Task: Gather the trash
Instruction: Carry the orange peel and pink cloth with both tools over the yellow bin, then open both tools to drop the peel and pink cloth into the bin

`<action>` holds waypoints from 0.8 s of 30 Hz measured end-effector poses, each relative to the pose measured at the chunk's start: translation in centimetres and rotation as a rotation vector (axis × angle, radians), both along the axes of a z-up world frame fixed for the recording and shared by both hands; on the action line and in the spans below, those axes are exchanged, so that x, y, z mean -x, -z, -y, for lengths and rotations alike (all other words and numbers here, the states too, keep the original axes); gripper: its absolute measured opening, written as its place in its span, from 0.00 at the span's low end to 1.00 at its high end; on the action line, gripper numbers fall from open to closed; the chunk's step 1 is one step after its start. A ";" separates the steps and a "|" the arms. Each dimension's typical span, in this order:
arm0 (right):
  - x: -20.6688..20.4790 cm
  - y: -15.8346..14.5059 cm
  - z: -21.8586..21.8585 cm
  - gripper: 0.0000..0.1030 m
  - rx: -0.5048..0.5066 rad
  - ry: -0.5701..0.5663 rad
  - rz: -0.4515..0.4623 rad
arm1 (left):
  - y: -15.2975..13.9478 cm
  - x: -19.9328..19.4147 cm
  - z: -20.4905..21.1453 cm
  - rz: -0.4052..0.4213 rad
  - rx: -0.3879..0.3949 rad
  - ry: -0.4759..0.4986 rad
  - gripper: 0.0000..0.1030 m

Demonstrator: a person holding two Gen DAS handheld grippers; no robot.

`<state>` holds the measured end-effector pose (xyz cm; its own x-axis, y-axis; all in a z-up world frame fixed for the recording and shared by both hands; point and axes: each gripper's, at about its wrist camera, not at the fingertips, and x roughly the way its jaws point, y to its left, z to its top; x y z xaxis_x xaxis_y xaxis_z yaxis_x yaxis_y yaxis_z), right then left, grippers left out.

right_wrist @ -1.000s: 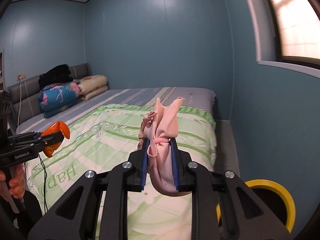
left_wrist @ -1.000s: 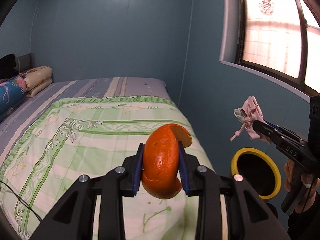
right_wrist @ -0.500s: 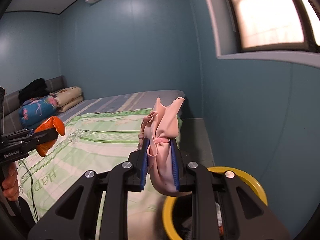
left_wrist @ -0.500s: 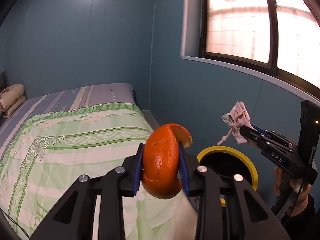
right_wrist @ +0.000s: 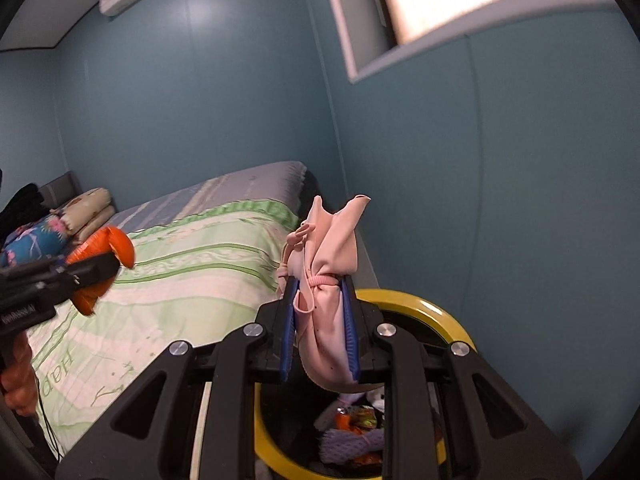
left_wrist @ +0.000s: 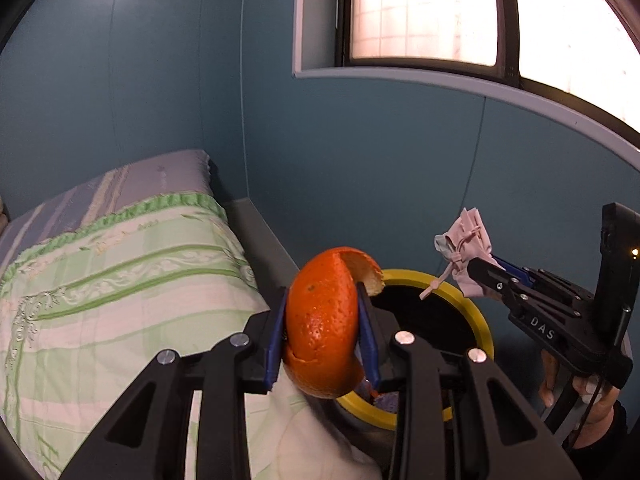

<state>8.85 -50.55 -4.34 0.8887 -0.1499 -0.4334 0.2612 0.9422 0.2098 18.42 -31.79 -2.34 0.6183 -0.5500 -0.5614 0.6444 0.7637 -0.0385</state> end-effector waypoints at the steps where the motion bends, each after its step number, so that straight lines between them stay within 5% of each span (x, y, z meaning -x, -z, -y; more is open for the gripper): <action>1: -0.1 0.3 0.3 0.19 -0.006 0.010 -0.007 | 0.5 -0.4 0.6 -0.014 -0.006 0.004 0.29; 24: -3.7 7.0 4.9 0.21 -0.122 0.077 -0.160 | 10.7 -3.9 9.0 -0.260 -0.087 0.046 0.31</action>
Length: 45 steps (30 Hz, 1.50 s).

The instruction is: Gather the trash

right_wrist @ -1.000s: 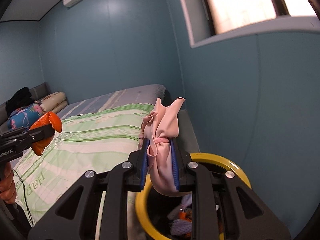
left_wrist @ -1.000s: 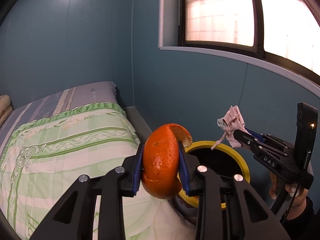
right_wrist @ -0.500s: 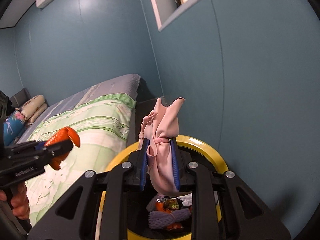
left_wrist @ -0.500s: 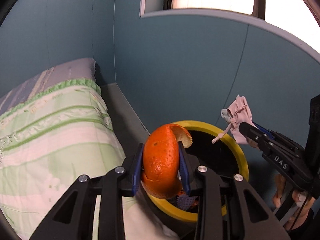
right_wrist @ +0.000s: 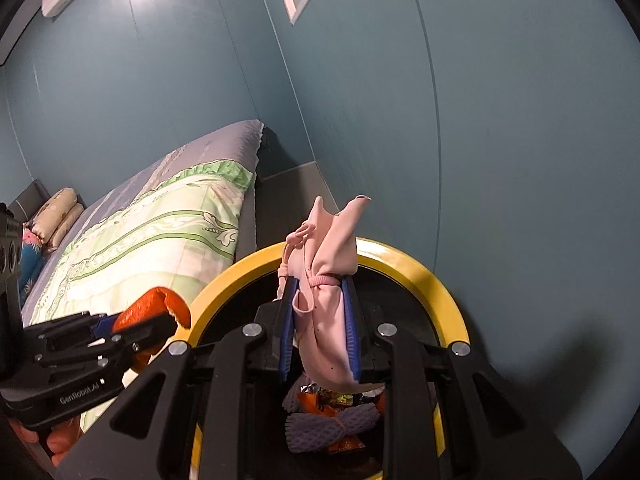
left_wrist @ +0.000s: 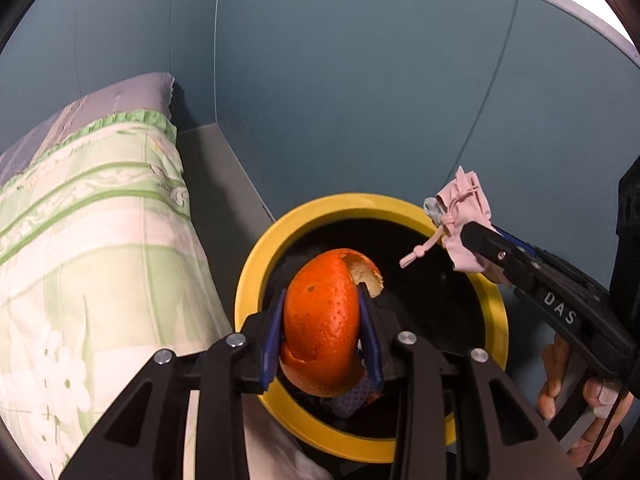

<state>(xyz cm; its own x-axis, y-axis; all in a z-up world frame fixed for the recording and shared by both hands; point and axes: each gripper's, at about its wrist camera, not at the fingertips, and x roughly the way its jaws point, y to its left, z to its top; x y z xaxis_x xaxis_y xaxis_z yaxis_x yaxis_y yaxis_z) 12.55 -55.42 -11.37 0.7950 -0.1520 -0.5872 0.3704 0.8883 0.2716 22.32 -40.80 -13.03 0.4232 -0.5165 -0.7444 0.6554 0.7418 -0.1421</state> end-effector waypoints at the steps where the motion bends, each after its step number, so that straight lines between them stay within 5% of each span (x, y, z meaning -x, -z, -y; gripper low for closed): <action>1: -0.2 0.2 0.2 0.22 -0.005 0.004 -0.002 | 0.1 -0.2 -0.1 -0.008 0.001 0.000 0.31; 7: -0.8 -0.3 0.5 0.30 -0.001 0.022 -0.008 | -0.1 -1.3 -1.3 -0.030 0.030 -0.042 0.44; 9: -0.7 -0.7 0.5 0.40 0.001 0.034 -0.002 | -0.7 -1.5 -2.3 -0.029 0.056 -0.065 0.60; 24: -0.1 -5.2 -4.4 0.42 0.090 0.018 0.030 | -5.4 -2.9 -12.8 0.037 0.167 -0.214 0.61; 33: -1.7 -7.1 -14.2 0.42 0.089 -0.196 0.052 | -7.6 -1.3 -25.2 0.083 0.183 -0.417 0.61; 45: -0.3 -14.1 -29.4 0.42 0.175 -0.419 0.200 | -13.2 6.2 -39.1 0.270 0.231 -0.639 0.61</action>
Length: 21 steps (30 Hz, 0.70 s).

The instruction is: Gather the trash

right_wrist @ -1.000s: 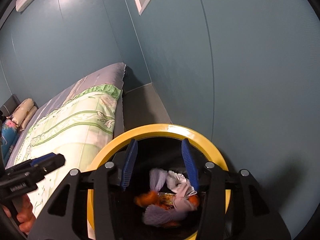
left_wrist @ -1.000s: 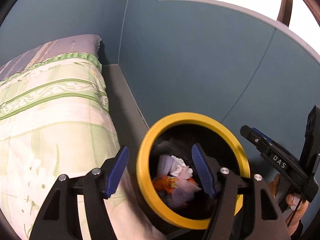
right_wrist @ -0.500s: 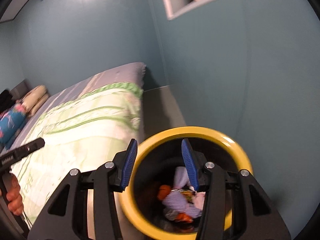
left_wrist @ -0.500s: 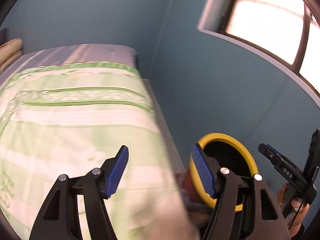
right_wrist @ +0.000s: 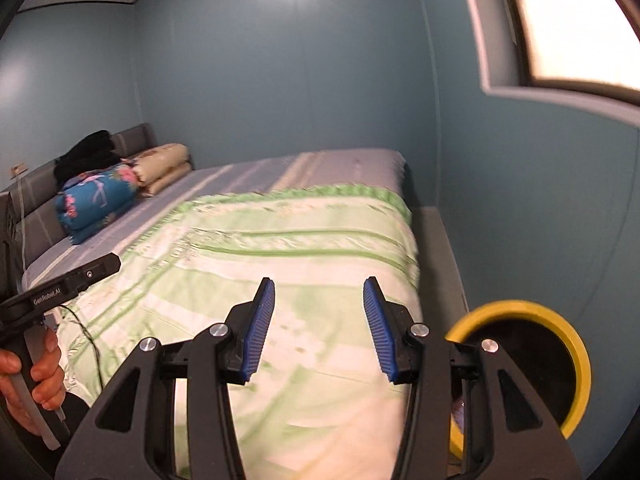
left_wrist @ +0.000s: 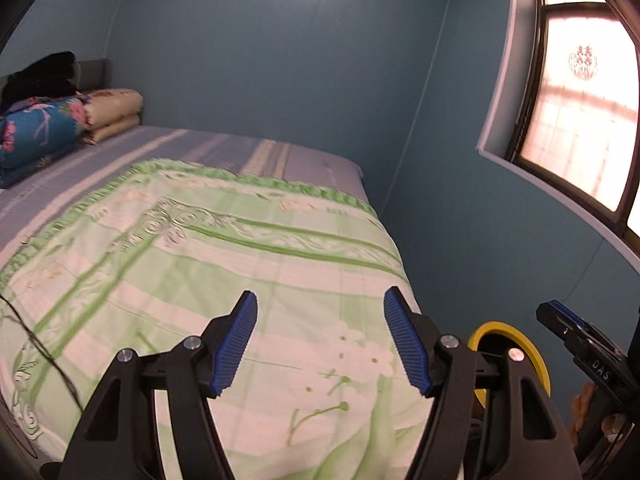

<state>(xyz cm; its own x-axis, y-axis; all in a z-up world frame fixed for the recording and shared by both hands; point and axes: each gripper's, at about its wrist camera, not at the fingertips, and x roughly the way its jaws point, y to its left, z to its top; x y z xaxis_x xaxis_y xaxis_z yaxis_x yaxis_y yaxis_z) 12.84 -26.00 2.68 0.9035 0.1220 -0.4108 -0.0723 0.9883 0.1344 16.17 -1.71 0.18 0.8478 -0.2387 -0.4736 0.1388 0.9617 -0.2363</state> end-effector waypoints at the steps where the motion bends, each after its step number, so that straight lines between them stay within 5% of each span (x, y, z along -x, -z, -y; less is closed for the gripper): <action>1: 0.1 -0.5 -0.5 0.43 0.001 -0.003 0.012 | -0.6 1.0 -0.9 0.028 -0.008 -0.018 0.61; 8: 2.9 -3.5 -3.7 0.64 0.007 -0.012 0.125 | -3.0 6.4 -3.3 0.144 -0.038 -0.076 0.72; 14: 5.0 -3.3 -4.0 0.88 -0.008 0.029 0.182 | -3.9 10.2 -4.0 0.238 -0.059 -0.112 0.88; 21: 7.7 -2.0 -3.6 0.92 0.017 0.132 0.271 | -3.5 13.0 -3.3 0.311 -0.063 -0.130 0.92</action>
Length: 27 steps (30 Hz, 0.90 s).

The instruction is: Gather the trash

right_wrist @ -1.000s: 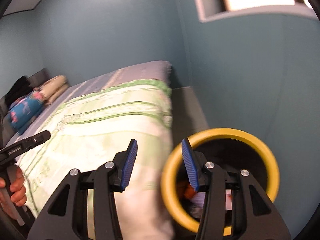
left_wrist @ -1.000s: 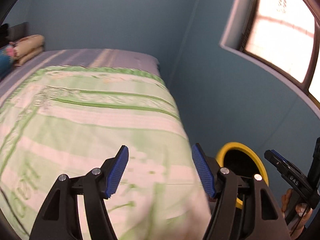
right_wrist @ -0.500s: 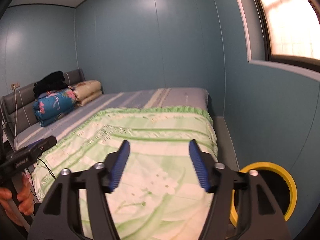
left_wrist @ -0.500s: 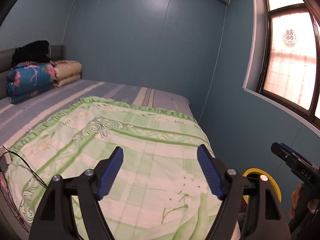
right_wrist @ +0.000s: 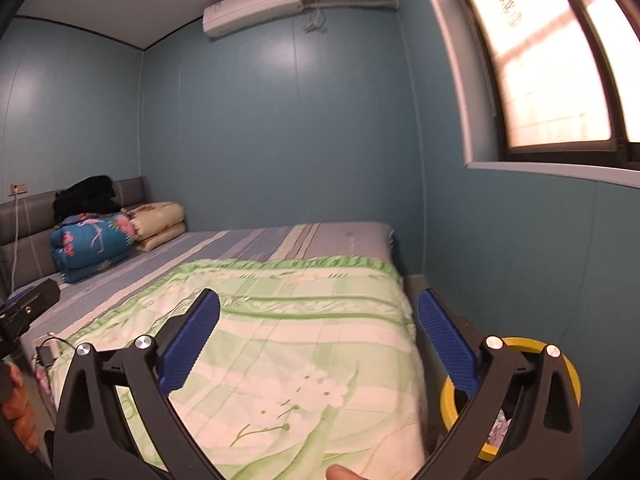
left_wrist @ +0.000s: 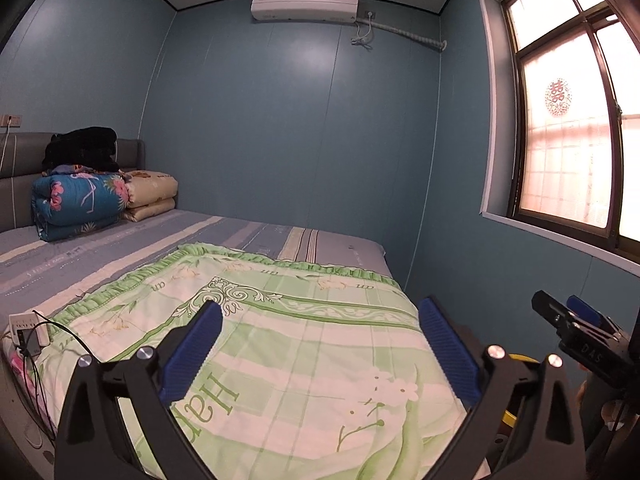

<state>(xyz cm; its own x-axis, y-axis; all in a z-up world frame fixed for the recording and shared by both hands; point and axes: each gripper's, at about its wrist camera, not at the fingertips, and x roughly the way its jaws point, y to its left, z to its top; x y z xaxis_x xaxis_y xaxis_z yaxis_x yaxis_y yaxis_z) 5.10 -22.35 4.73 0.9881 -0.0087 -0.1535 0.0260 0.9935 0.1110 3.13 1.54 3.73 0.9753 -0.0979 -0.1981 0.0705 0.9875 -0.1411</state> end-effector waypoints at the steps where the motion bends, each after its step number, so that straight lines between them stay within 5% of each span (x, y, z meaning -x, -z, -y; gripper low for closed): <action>1: 0.3 0.2 0.0 0.92 -0.001 0.011 0.012 | 0.1 0.3 0.1 0.005 0.000 -0.009 0.92; 6: 1.5 1.3 -0.2 0.92 0.005 0.046 0.070 | 1.0 1.0 0.4 -0.006 0.021 -0.021 0.92; 27: 1.6 3.0 0.2 0.92 -0.043 0.083 0.036 | 2.1 1.4 1.4 -0.015 0.016 0.009 0.92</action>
